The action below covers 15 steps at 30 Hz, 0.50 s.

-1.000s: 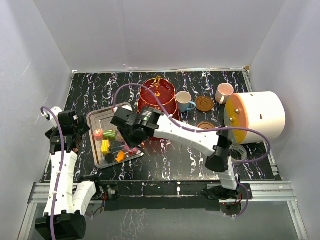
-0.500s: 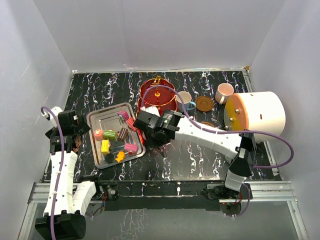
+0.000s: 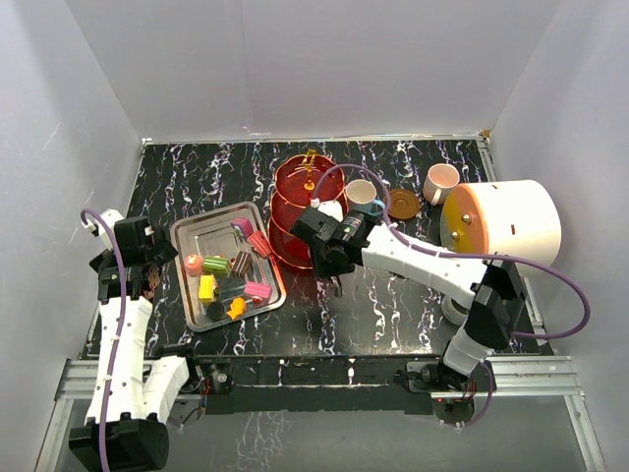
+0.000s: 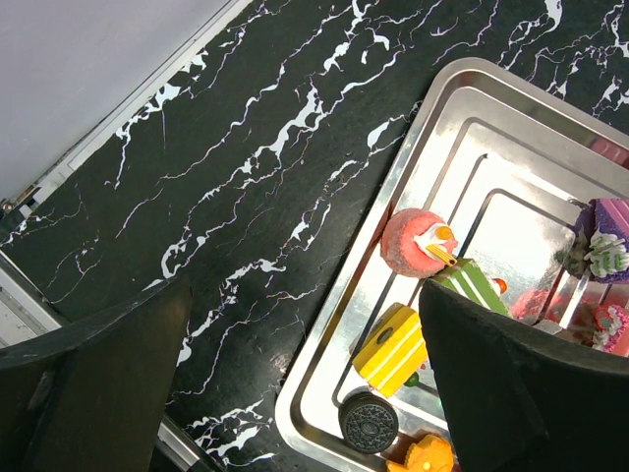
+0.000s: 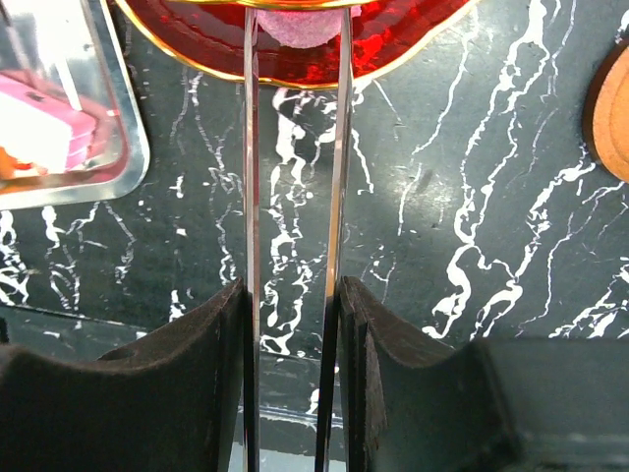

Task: Serve the afternoon tea
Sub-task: Place the desert on the desert table.

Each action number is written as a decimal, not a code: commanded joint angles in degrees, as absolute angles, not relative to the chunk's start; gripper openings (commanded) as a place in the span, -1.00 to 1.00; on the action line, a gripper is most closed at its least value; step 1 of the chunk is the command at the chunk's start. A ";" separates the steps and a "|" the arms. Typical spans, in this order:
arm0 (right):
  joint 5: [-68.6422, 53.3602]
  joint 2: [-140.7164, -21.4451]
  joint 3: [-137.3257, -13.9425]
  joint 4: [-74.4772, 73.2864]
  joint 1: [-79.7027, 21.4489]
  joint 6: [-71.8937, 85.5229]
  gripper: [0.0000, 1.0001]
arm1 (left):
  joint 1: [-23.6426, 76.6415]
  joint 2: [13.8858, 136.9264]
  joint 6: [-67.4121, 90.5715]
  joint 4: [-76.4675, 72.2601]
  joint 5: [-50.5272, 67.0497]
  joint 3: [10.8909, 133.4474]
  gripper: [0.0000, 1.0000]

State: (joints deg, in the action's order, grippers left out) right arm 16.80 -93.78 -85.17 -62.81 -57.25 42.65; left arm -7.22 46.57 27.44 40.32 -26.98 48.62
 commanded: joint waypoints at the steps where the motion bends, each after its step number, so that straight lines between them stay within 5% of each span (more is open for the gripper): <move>1: 18.60 -89.60 -82.73 -58.49 -55.20 43.20 -0.30 | -7.28 46.66 26.81 39.93 -27.16 47.98 0.97; 15: 17.37 -84.26 -72.29 -42.18 -45.39 38.96 -0.28 | -7.31 46.58 26.81 39.90 -27.08 47.91 0.97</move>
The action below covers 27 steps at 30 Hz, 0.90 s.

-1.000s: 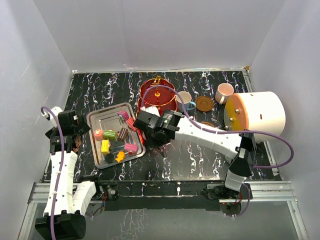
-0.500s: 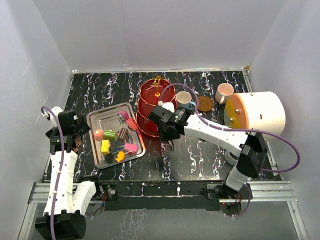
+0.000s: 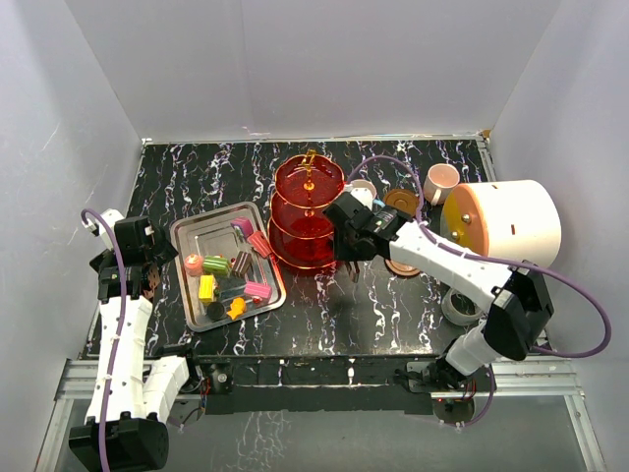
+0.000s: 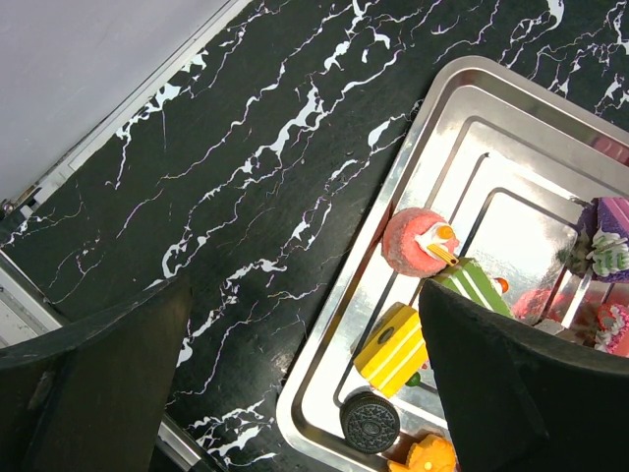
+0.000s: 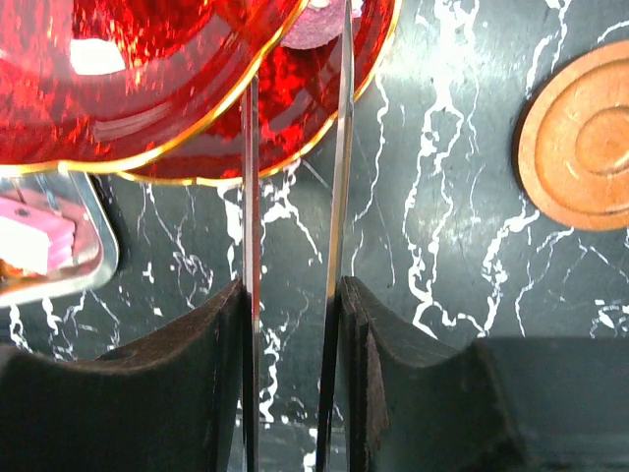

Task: Serve the afternoon tea
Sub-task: Place the desert on the desert table.

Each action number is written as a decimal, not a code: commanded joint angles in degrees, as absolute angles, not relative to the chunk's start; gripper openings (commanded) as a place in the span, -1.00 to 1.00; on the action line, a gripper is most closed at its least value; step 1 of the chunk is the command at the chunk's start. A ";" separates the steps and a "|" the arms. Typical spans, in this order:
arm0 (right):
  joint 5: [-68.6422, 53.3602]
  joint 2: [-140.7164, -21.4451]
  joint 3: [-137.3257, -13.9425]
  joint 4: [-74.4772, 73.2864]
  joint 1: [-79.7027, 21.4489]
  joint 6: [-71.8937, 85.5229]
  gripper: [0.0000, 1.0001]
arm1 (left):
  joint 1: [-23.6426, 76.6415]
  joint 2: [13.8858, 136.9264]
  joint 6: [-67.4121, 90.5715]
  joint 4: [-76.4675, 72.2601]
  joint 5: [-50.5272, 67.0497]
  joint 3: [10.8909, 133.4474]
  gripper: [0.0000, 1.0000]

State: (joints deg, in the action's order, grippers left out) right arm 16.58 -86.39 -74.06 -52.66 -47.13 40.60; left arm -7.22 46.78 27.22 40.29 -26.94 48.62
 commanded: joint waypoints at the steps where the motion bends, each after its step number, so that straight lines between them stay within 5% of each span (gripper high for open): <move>1: 17.17 -84.46 -71.76 -40.79 -44.86 38.63 -0.28 | -7.27 46.49 26.81 39.91 -27.01 48.03 0.97; 16: 14.73 -91.64 -69.68 -29.65 -42.44 33.86 -0.21 | -7.29 46.32 26.81 39.95 -26.53 48.05 0.97; 27: 14.17 -84.48 -67.57 -35.07 -42.19 35.02 -0.07 | -7.29 46.40 26.64 39.74 -26.21 48.00 0.97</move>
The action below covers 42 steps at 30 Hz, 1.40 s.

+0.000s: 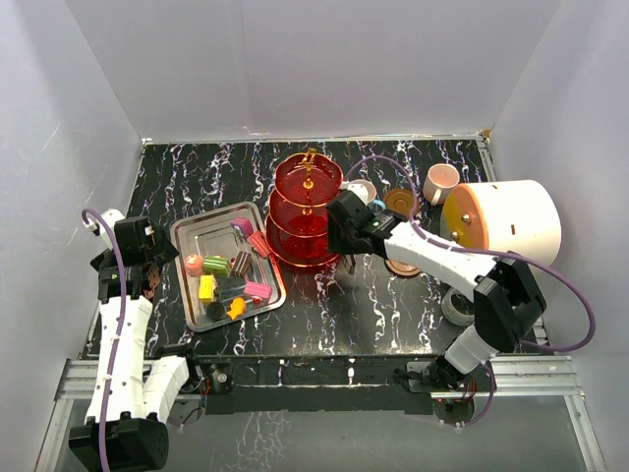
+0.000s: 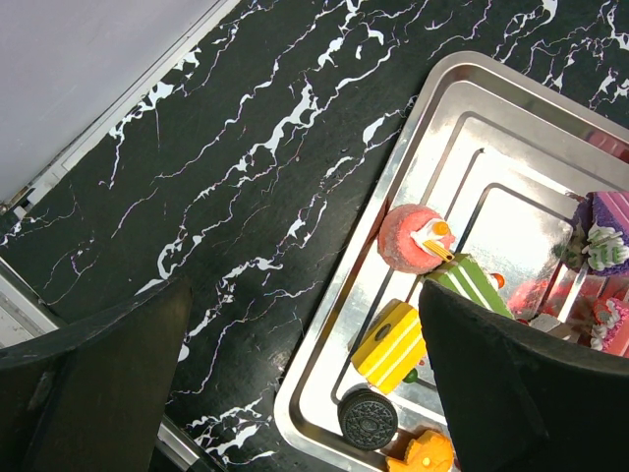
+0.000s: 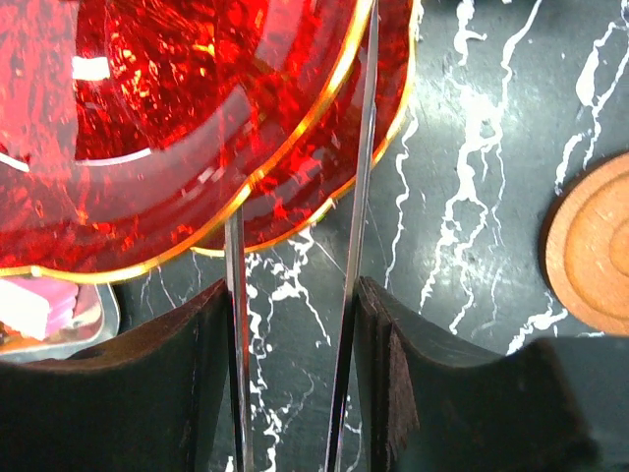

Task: Serve the afternoon tea
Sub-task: Place the desert on the desert table, then pick up the desert from the tray.

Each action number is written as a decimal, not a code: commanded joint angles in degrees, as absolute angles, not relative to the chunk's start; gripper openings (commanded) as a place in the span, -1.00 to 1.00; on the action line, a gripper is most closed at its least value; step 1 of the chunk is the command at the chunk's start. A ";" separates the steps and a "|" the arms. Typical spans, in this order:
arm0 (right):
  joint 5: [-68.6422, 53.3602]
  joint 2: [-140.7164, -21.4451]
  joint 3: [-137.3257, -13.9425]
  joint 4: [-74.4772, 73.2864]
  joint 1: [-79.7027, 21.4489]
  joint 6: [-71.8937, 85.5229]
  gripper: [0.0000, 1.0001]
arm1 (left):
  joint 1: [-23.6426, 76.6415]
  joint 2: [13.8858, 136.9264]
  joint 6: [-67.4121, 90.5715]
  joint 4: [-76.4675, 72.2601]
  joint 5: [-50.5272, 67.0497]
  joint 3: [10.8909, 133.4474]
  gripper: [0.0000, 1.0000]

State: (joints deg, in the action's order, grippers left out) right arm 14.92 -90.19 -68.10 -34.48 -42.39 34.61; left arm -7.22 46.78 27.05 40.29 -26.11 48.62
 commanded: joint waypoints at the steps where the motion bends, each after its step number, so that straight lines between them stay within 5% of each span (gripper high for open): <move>1: 13.27 -83.67 -67.19 -35.79 -42.14 35.29 -0.08 | -7.29 46.41 26.63 39.73 -26.13 48.01 0.97; 19: -0.70 -75.80 -66.79 -51.66 -42.31 29.69 -0.13 | -7.18 48.83 24.36 38.32 -20.53 48.83 0.97; 33: 2.51 -74.79 -75.67 -57.80 -51.03 24.71 -0.17 | -7.29 62.70 21.73 49.89 -14.28 65.43 0.97; 42: 7.83 -82.64 -86.12 -55.93 -61.45 23.30 -0.17 | -7.34 60.03 28.68 54.41 -15.78 67.70 0.97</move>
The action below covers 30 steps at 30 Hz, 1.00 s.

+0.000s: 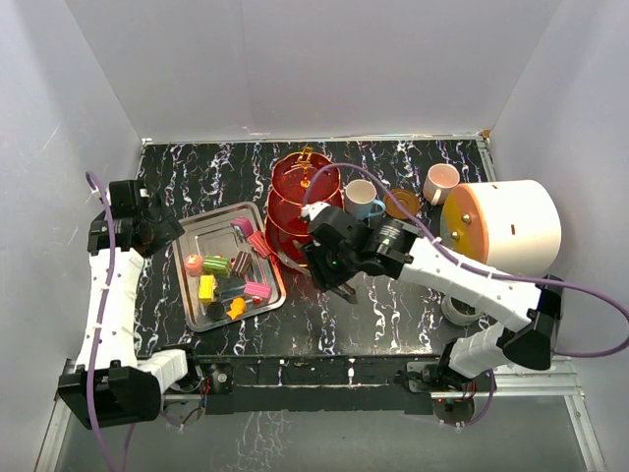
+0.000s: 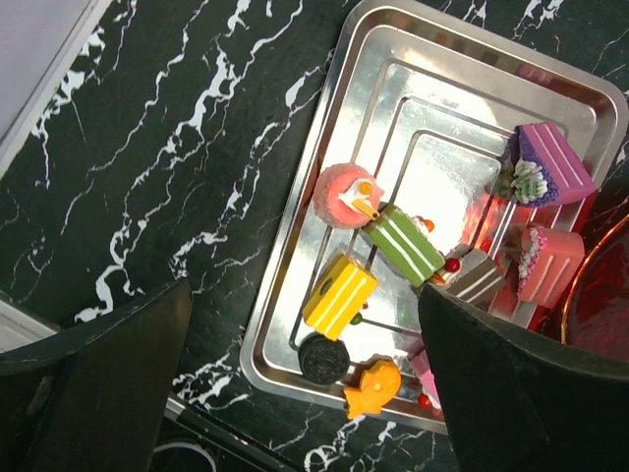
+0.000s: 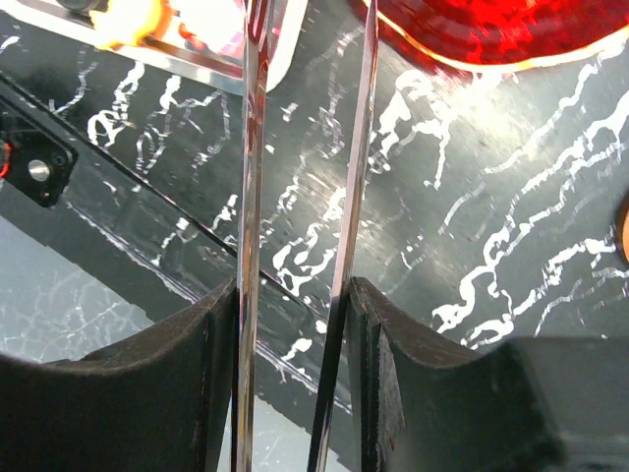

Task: Serve the afternoon tea
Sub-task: Pick up the desert from the tray.

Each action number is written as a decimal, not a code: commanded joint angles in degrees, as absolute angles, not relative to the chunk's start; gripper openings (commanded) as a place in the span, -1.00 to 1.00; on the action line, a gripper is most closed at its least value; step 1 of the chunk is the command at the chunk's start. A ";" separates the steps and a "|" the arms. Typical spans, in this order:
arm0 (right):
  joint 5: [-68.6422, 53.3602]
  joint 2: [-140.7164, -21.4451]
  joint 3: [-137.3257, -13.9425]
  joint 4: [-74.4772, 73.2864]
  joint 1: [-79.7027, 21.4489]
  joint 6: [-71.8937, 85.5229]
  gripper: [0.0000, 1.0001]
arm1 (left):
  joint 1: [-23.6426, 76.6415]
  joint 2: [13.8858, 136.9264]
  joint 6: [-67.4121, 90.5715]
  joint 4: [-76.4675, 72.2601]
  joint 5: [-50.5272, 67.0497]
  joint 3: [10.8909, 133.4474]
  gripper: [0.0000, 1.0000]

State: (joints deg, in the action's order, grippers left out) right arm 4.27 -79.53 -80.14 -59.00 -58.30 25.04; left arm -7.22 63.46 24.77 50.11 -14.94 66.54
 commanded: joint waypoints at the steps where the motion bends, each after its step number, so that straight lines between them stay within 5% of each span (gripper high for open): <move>1: 7.93 -83.93 -87.44 -55.31 -62.15 22.89 -0.17 | -7.30 59.07 29.72 54.82 -16.72 67.11 0.97; 14: 7.73 -102.72 -104.83 -50.81 -65.56 17.27 -0.16 | -7.30 46.05 34.67 55.60 -22.86 62.98 0.97; 30: 0.15 -121.97 -122.94 -48.76 -65.85 14.90 -0.14 | -6.10 44.91 36.69 58.28 -32.06 61.43 0.97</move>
State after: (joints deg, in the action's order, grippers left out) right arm 2.35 -119.28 -116.09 -52.03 -65.58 16.75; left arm -6.46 47.37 36.32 57.10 -28.64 63.18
